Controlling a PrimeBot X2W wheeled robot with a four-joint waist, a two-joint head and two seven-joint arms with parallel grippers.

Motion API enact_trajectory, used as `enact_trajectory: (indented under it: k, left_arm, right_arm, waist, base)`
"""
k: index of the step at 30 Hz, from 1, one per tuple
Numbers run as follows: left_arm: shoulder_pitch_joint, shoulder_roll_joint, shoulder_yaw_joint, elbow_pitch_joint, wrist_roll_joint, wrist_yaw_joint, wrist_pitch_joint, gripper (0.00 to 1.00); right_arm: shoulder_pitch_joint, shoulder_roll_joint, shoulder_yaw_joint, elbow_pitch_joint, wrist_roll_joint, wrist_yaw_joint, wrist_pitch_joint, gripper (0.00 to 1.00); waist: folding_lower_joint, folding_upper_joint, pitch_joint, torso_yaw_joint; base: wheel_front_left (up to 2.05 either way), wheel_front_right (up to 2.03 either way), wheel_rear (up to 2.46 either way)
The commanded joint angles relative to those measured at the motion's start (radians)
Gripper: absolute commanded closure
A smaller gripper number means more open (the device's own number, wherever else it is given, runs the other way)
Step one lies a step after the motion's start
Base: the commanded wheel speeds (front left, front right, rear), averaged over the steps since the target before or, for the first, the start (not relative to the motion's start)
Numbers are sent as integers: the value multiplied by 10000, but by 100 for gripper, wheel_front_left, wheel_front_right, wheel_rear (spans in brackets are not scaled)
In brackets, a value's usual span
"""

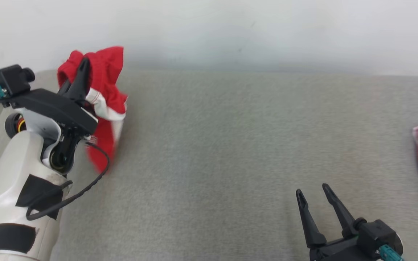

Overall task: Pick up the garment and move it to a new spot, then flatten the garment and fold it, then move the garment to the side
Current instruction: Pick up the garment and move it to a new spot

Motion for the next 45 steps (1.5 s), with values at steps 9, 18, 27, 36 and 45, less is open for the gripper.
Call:
enact_trajectory:
  k: [9, 18, 27, 36, 45]
  left_arm:
    - [-109, -261, -419, -1186, -638, -2, 476, 100]
    - [-90, -780, -623, -1924, -1031, 123, 867, 100]
    - [476, -930, -853, -2077, -1058, 365, 983, 100]
    - [1502, -756, -1092, -1573, -712, 762, 727, 100]
    - [2016, -352, -936, -497, -726, 679, 250, 100]
  right_arm:
    - [271, 166, -41, -54, 19, -3, 1, 0]
    - [386, 244, -83, -62, 93, -3, 1, 0]
    - [472, 242, -180, -102, 135, -3, 2, 0]
    - [312, 261, -122, -195, 196, -3, 1, 0]
    - [-37, 339, -100, -356, 127, -3, 1, 0]
  waist:
    - [2, 1, -1105, -1644]
    - [2, 1, -1238, -3071]
    - [2, 1, -1045, -4090]
    - [2, 1, -455, -4201]
    - [2, 1, 435, -3895]
  base:
    - [0, 0, 0]
    - [0, 0, 0]
    - [0, 0, 0]
    - [0, 0, 0]
    - [0, 0, 0]
